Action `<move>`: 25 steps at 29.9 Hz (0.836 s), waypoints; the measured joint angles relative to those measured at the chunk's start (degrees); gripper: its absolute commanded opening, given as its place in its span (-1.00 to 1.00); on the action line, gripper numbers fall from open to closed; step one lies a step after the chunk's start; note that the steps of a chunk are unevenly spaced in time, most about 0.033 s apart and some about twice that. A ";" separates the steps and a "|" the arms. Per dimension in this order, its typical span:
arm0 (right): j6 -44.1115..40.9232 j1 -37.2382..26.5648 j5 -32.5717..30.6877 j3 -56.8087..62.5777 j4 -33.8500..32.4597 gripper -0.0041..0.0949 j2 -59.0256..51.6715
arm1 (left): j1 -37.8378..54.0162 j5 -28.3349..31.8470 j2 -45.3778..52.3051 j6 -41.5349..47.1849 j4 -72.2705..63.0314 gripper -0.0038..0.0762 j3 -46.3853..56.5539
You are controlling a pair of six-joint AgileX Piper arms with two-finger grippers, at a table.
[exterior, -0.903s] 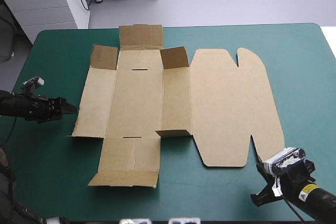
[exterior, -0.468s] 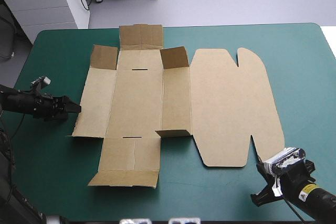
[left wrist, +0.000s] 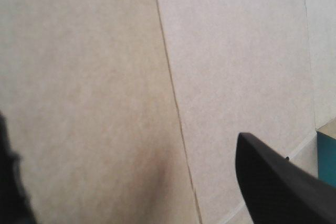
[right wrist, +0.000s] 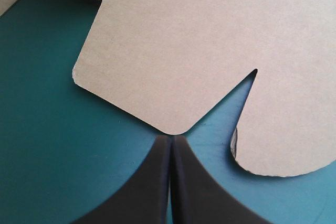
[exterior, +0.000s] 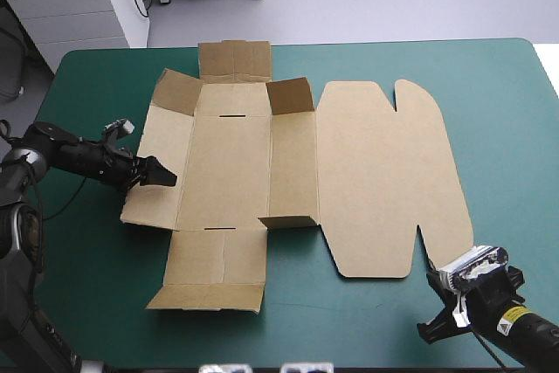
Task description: Fold the box
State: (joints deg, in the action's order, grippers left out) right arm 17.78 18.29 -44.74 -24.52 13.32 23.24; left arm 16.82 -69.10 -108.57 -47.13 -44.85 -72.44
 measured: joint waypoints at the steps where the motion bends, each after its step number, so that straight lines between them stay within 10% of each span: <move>1: 0.00 0.00 0.00 0.00 0.00 -0.96 0.00 | -0.36 0.00 0.00 0.40 0.00 0.39 0.00; 6: 0.00 0.00 0.00 0.00 0.00 -0.96 0.00 | -0.58 0.31 -0.06 2.91 -0.05 0.16 -0.10; 13: 0.00 0.00 0.07 0.00 0.00 -0.96 0.00 | -0.98 0.98 -0.83 5.70 1.22 -0.92 0.14; 25: 0.00 0.00 0.12 0.00 0.00 -0.96 0.00 | -1.11 -0.34 -1.05 5.63 -0.24 -0.92 0.15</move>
State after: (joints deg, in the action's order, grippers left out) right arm 17.78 18.29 -44.61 -24.52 13.32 23.24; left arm 15.71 -69.44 -109.62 -41.50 -45.09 -72.29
